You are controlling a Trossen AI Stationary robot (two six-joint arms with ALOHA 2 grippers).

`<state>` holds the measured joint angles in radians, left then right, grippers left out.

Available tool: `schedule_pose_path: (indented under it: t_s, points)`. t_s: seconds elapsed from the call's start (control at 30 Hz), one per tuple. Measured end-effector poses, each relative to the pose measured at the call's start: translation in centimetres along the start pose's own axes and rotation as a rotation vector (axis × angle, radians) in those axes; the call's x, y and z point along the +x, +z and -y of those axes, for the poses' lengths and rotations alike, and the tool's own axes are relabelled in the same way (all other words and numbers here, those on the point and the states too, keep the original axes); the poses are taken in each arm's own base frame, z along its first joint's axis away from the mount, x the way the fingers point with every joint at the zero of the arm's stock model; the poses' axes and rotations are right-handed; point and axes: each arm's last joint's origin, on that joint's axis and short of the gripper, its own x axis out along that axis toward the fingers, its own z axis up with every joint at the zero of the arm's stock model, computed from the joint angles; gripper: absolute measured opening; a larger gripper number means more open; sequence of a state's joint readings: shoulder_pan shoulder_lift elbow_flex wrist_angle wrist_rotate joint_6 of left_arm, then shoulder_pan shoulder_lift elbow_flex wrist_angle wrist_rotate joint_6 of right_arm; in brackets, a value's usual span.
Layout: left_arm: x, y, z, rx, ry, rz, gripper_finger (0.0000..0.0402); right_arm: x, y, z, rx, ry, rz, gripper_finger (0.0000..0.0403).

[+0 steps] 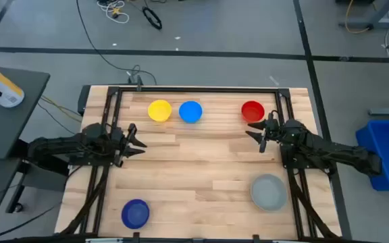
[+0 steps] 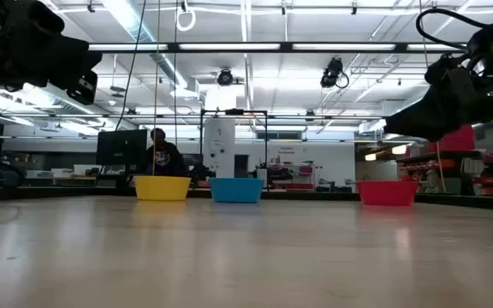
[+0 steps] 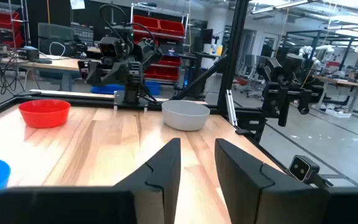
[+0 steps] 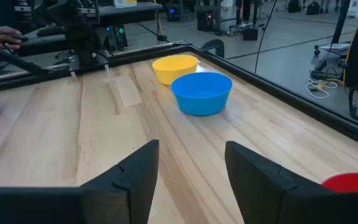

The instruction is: Nest bowls inside each other

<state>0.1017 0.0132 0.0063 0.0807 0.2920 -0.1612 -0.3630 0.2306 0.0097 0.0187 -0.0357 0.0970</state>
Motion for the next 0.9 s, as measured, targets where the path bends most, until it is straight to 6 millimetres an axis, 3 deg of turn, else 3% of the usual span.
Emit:
schedule_pose_path:
  t_s: [0.9]
  points:
    - [0.0, -0.01, 0.0, 0.0, 0.0, 0.0, 0.0108, 0.0, 0.0, 0.0, 0.0, 0.0, 0.0, 0.0194]
